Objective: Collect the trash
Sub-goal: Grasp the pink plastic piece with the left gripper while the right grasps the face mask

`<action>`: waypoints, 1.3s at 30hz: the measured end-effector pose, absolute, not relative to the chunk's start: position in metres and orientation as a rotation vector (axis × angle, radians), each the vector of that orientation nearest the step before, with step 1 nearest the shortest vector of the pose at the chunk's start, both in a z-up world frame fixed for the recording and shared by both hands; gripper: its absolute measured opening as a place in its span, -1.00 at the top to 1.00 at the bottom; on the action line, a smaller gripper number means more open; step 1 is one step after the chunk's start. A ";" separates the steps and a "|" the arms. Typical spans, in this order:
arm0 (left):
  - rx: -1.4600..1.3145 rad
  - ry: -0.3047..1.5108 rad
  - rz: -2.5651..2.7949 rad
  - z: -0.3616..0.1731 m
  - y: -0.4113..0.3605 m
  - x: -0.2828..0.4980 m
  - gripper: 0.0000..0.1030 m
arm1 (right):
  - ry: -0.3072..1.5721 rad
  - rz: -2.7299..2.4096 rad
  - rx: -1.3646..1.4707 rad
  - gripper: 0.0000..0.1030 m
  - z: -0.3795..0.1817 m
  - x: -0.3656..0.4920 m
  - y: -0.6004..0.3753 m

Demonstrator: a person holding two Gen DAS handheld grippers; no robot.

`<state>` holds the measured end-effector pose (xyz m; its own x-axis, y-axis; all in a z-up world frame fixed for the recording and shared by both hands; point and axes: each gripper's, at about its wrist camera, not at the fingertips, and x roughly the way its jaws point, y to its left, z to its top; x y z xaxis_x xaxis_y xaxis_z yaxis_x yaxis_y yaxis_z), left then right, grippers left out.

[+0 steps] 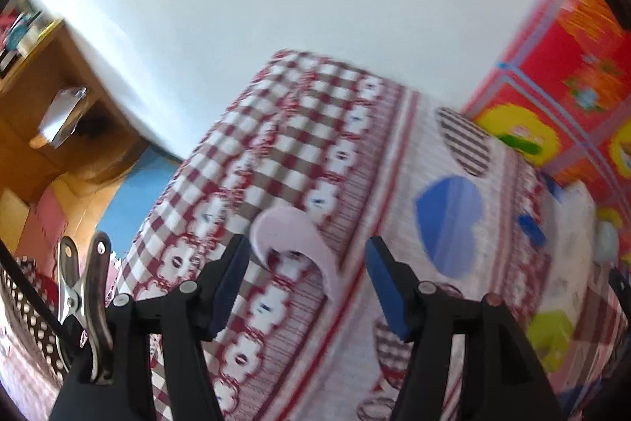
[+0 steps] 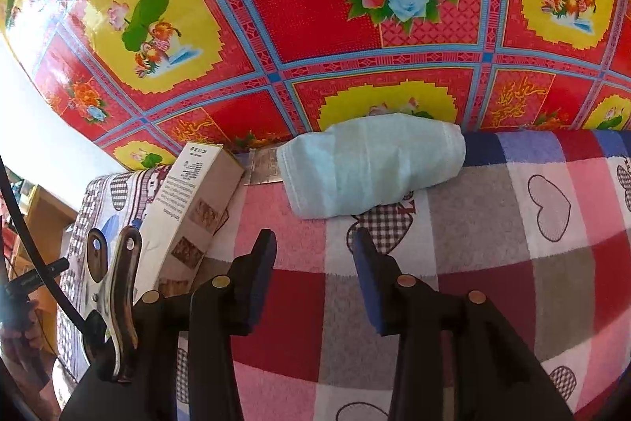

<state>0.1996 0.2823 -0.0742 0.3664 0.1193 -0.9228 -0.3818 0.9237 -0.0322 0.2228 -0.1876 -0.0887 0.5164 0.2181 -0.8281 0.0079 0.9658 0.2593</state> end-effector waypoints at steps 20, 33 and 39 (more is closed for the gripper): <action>-0.313 1.116 0.465 -0.101 0.267 0.219 0.12 | 1.043 0.068 0.252 0.11 -0.104 0.244 -0.207; -0.368 1.099 0.316 -0.077 0.242 0.201 0.14 | 1.052 0.046 0.291 -0.20 -0.108 0.243 -0.217; -0.372 1.104 0.238 -0.070 0.223 0.206 0.14 | 1.049 0.030 0.349 -0.32 -0.115 0.257 -0.223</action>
